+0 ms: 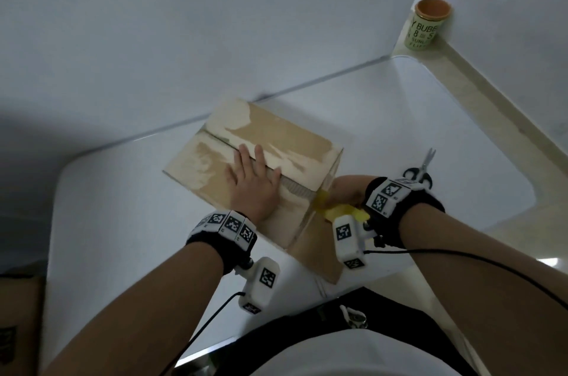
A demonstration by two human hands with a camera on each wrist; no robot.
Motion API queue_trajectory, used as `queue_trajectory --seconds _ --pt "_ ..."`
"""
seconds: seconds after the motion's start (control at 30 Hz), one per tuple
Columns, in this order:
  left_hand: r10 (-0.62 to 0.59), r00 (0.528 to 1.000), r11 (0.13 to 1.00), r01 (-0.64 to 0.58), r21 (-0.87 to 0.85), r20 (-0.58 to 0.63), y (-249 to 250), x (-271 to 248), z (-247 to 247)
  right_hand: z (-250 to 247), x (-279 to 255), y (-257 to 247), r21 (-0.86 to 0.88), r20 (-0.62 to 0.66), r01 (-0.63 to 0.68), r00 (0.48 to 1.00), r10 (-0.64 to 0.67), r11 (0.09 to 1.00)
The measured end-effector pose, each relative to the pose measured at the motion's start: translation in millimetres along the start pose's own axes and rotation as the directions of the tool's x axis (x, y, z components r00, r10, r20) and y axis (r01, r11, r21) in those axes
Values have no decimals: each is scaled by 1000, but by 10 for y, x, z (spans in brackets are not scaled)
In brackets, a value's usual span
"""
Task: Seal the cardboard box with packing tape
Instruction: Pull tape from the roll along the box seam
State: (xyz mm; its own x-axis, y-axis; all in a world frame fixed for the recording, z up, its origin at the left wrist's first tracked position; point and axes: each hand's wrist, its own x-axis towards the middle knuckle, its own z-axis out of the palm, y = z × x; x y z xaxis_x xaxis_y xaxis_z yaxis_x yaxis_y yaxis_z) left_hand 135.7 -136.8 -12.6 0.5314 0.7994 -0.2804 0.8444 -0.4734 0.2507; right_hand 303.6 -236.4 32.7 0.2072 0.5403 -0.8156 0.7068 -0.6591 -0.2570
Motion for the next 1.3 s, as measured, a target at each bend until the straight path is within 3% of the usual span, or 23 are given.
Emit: queue_trajectory --seconds 0.13,0.27,0.33,0.47,0.57,0.77,0.93,1.13,1.3 --pt "-198 980 973 196 -121 -9 -199 67 -154 -160 145 -238 -8 -180 85 980 -85 996" --pt "-291 957 950 287 -119 -12 -358 237 -286 -298 332 -462 -81 -186 150 969 -162 985" --pt "-244 970 965 243 -99 -4 -383 252 -326 -366 387 -498 -133 -166 157 970 -178 979" --pt "44 997 990 -51 -130 -60 -185 350 -370 -522 495 -443 -194 -96 155 980 -176 969" --pt "164 985 985 -161 -66 55 85 522 -432 -538 536 -385 -204 -49 156 984 -169 967" --pt "95 952 994 -106 25 291 244 968 -395 -513 614 -124 -76 49 134 990 -131 988" --pt "28 942 998 -45 44 335 295 1087 -370 -615 628 -42 13 173 139 975 -139 990" --pt "10 945 994 -44 97 328 262 1125 -325 -796 607 -27 -114 58 223 974 -217 968" --pt "18 948 993 -54 106 317 278 1071 -360 -739 649 65 -168 -71 200 974 -215 965"
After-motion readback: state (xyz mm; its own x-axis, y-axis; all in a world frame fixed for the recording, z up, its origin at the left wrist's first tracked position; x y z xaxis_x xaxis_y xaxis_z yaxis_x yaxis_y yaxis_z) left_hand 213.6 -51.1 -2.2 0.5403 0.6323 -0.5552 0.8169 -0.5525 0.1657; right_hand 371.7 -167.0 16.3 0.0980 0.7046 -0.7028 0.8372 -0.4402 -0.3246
